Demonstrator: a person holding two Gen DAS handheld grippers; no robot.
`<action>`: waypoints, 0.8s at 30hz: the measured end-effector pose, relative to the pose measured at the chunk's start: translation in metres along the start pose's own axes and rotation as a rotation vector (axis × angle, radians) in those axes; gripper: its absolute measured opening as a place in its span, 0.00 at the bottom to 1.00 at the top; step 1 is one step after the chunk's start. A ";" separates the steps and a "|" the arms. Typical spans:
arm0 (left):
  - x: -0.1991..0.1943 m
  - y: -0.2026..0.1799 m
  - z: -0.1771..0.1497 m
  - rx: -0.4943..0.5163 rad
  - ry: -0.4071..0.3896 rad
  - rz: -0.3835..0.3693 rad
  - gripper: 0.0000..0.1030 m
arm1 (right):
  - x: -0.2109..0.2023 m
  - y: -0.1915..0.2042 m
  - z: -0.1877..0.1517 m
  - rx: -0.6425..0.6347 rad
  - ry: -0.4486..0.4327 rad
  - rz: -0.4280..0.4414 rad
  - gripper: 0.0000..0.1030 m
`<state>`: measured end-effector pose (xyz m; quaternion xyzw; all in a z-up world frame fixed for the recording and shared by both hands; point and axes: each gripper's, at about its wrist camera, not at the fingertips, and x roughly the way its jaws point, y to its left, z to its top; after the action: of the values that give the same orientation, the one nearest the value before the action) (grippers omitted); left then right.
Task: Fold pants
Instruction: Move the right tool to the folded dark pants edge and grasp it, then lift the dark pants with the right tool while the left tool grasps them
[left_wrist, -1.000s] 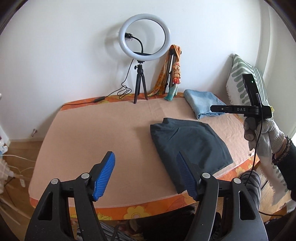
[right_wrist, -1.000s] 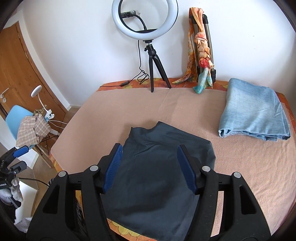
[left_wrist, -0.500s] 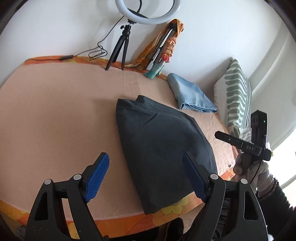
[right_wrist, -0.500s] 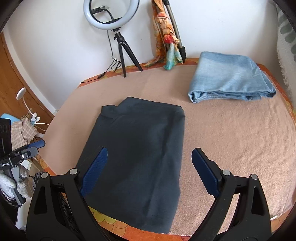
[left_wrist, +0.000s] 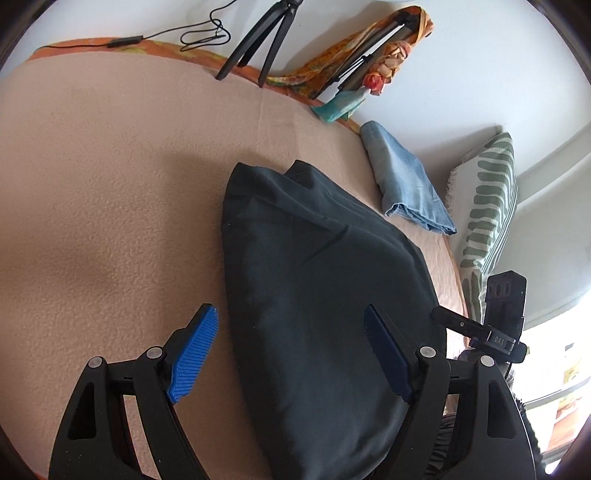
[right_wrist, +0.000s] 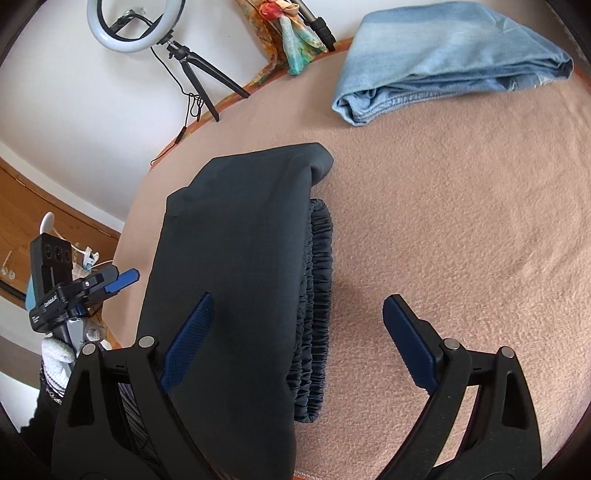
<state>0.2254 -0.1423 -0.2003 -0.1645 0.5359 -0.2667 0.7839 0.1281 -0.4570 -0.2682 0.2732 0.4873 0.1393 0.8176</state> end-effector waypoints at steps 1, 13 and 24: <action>0.005 0.002 0.002 -0.009 0.015 -0.001 0.79 | 0.002 -0.004 0.000 0.013 0.006 0.017 0.92; 0.032 0.010 0.008 -0.004 0.103 0.009 0.78 | 0.018 0.004 -0.002 -0.054 0.058 0.206 0.80; 0.041 0.000 0.008 0.033 0.080 -0.003 0.74 | 0.016 -0.016 -0.002 0.038 0.087 0.323 0.54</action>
<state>0.2444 -0.1672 -0.2286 -0.1415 0.5620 -0.2834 0.7641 0.1334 -0.4619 -0.2896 0.3570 0.4747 0.2713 0.7574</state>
